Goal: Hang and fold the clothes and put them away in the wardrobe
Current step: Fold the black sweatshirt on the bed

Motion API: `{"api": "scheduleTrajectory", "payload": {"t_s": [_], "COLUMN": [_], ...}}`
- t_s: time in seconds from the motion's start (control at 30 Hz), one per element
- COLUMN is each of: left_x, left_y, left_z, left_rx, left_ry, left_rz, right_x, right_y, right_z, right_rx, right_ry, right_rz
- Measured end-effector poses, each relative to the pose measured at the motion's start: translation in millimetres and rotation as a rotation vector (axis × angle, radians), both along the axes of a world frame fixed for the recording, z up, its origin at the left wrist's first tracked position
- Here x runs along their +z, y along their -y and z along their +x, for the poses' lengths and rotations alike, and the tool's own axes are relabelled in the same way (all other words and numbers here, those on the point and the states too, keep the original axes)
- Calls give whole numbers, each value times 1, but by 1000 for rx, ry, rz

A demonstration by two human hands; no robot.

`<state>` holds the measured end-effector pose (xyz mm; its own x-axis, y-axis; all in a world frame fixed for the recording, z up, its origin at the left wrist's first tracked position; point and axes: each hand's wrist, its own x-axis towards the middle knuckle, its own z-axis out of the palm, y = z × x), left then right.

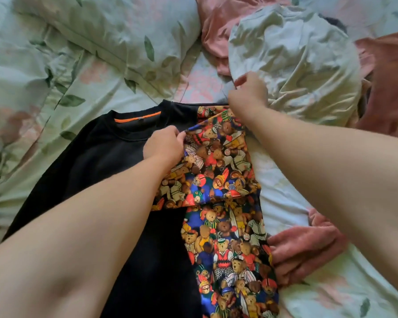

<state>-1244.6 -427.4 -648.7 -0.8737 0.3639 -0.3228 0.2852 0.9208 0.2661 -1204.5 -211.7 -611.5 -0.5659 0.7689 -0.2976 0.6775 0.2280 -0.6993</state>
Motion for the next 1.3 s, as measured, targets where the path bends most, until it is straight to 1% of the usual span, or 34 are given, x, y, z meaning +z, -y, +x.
{"api": "scheduleTrajectory", "payload": {"t_s": [0.07,0.13,0.2,0.27,0.3,0.37,0.43,0.5,0.57,0.6,0.67,0.7,0.73,0.77,0.83,0.87,0.9,0.97,1.0,1.07,1.13,1.2,1.3], "left_x": [-4,-11,-16,-20,-21,-23,-23,-21,-17,-16,-17,-18,-19,-21,-23,-23,-23,-25,-26,-26,-30,-35,-41], "left_y": [3,10,24,46,59,84,107,127,145,154,167,171,173,175,178,179,180,185,186,191,199,210,229], "left_z": [-4,-5,-4,-1,1,5,7,7,10,13,19,22,23,25,27,28,27,26,25,25,23,19,15], "left_rx": [75,91,69,46,41,29,41,107,213,293,519,652,784,893,1042,1085,1119,1195,1229,1229,1183,1140,1084], "left_ry": [24,56,41,-45,-89,-157,-188,-193,-160,-137,-88,-71,-62,-57,-60,-68,-85,-100,-76,2,84,158,225], "left_rz": [3,11,-40,-113,-135,-161,-173,-168,-155,-135,-34,31,85,115,151,155,147,145,153,168,190,187,64], "right_x": [-6,-17,-27,-39,-43,-47,-50,-52,-53,-52,-52,-50,-49,-48,-47,-44,-42,-42,-45,-48,-52,-58,-66], "right_y": [22,47,71,94,105,128,153,171,180,182,184,185,183,178,166,160,155,143,135,116,97,84,82], "right_z": [23,51,80,108,120,141,161,179,194,199,206,208,209,210,208,207,205,197,192,178,169,169,178], "right_rx": [104,153,224,383,486,616,615,592,556,524,397,280,118,-90,-513,-630,-684,-767,-829,-923,-1000,-1081,-1104], "right_ry": [0,25,144,316,349,262,192,242,282,269,173,112,57,20,42,62,48,-102,-191,-294,-364,-469,-589], "right_rz": [230,371,418,511,584,690,683,604,521,482,394,295,164,14,-276,-415,-552,-827,-956,-1149,-1273,-1336,-1369]}}
